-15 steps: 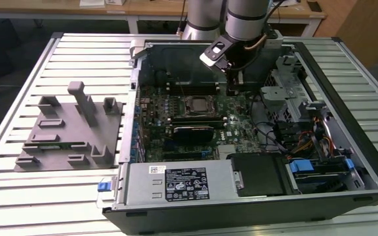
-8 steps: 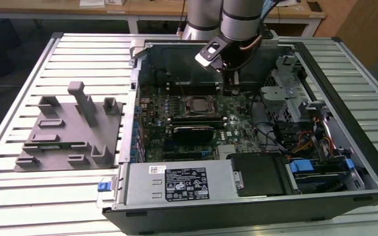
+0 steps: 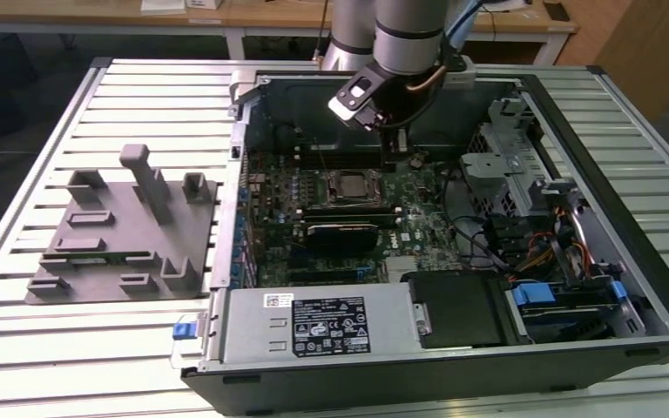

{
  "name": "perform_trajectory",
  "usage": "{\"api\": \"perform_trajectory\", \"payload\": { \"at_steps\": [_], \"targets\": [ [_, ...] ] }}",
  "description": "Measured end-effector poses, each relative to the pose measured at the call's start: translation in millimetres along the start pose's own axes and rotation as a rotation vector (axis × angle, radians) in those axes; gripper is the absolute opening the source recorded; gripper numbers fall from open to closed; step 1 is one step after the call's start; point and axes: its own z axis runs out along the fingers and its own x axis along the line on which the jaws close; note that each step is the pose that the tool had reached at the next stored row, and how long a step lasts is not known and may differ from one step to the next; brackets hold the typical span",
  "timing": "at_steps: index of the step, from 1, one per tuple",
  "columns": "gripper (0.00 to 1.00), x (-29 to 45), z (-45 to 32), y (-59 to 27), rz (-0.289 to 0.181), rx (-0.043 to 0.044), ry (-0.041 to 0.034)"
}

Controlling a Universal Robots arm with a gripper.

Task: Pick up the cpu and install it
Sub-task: 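Close the cpu cover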

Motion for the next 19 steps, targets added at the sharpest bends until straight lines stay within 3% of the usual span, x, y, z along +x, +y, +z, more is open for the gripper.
{"api": "perform_trajectory", "payload": {
  "at_steps": [19],
  "targets": [
    [0.11,-3.6,7.6,-44.4,0.000,-0.0001,0.0000]
  ]
}}
